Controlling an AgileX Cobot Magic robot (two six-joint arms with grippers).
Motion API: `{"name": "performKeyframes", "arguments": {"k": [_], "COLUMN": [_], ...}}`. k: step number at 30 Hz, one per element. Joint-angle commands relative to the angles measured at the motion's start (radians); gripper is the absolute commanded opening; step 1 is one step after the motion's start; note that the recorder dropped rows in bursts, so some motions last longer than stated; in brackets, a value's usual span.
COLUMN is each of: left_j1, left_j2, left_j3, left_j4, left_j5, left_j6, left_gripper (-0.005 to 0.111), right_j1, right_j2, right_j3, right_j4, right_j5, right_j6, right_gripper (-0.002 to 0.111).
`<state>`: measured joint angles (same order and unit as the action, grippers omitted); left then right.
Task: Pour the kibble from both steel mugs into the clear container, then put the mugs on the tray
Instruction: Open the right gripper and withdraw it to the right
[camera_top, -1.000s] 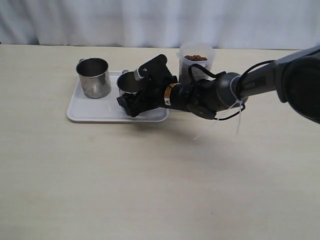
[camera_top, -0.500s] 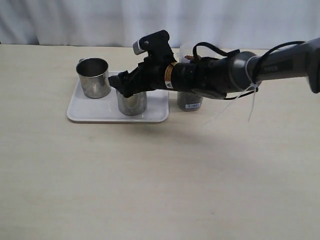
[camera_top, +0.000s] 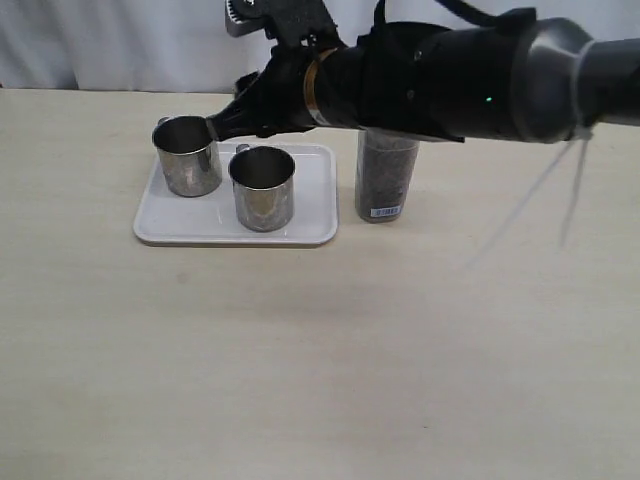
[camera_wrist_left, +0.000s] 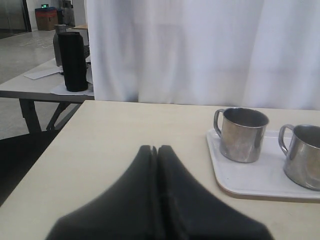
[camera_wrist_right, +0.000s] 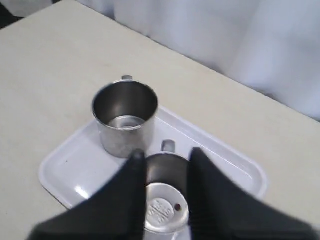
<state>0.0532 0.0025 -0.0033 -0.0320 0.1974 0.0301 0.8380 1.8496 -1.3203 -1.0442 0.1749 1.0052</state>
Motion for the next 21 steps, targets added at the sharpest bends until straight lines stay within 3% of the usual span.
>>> {"name": "performKeyframes", "arguments": {"k": [1, 11, 21], "left_j1": [-0.008, -0.008, -0.008], "left_j2": [-0.003, -0.003, -0.003], "left_j3": [0.003, 0.003, 0.003], "left_j4": [-0.007, -0.007, -0.007], "left_j5": [-0.010, -0.010, -0.010], "left_j6": [-0.001, -0.001, -0.001], "left_gripper": [0.000, 0.000, 0.000], "right_j1": [0.037, 0.012, 0.012], "right_j2": [-0.132, -0.549, -0.989], "right_j3": [0.135, 0.644, 0.953], "right_j4": [-0.026, -0.289, -0.268], "right_j5": [0.090, 0.065, 0.062], "right_j6": [0.063, 0.413, 0.426], "right_gripper": [0.006, 0.006, 0.006]}}
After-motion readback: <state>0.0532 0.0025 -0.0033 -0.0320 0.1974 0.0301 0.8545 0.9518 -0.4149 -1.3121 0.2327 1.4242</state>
